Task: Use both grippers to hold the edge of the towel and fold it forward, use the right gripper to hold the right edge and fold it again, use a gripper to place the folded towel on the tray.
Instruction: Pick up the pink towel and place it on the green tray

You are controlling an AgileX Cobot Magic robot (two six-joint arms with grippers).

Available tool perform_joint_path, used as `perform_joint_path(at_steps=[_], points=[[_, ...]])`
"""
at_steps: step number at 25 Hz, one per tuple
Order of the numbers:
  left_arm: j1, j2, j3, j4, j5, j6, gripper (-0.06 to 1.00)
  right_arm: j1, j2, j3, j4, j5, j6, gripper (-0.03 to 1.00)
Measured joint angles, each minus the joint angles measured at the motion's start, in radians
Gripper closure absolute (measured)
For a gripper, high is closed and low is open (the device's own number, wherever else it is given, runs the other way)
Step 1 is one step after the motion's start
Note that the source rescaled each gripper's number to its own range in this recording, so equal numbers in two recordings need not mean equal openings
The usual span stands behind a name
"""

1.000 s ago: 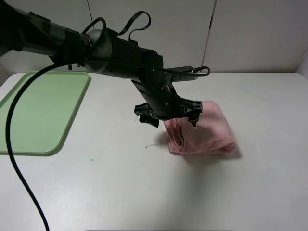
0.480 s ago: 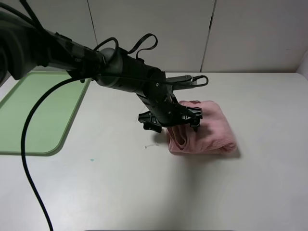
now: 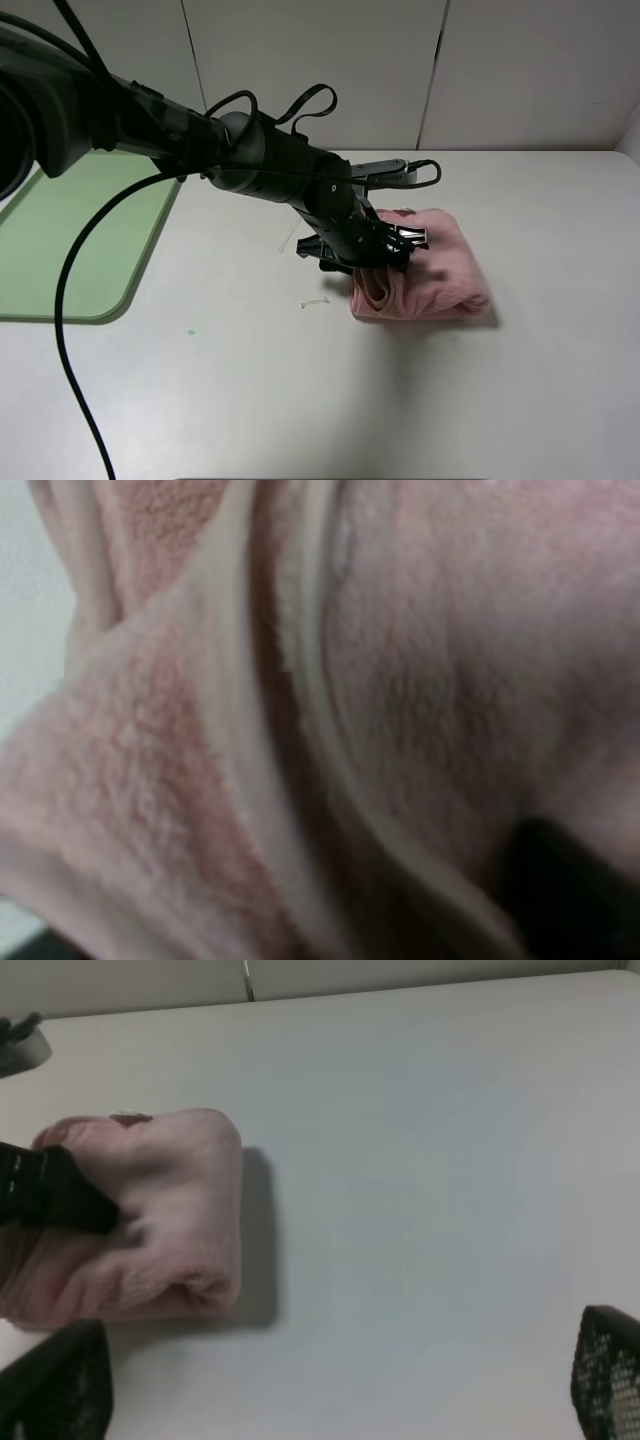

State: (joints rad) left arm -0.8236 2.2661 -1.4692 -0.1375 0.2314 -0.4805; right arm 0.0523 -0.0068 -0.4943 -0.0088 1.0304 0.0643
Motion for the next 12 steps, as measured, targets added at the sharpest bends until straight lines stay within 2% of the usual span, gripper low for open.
perform_joint_path(at_steps=[5,7,8,12], points=[[0.0,0.0,-0.002,-0.002,-0.003,-0.001,0.65,0.0,0.0,0.0,0.0,0.0,0.0,-0.03],[0.0,0.0,-0.003,-0.003,-0.003,-0.001,0.81,0.0,0.0,0.0,0.0,0.0,0.0,-0.03],[0.0,0.0,-0.003,-0.003,-0.003,-0.001,0.85,0.0,0.0,0.0,0.0,0.0,0.0,-0.03],[0.0,0.0,-0.003,-0.003,-0.003,-0.001,0.85,0.0,0.0,0.0,0.0,0.0,0.0,-0.03]])
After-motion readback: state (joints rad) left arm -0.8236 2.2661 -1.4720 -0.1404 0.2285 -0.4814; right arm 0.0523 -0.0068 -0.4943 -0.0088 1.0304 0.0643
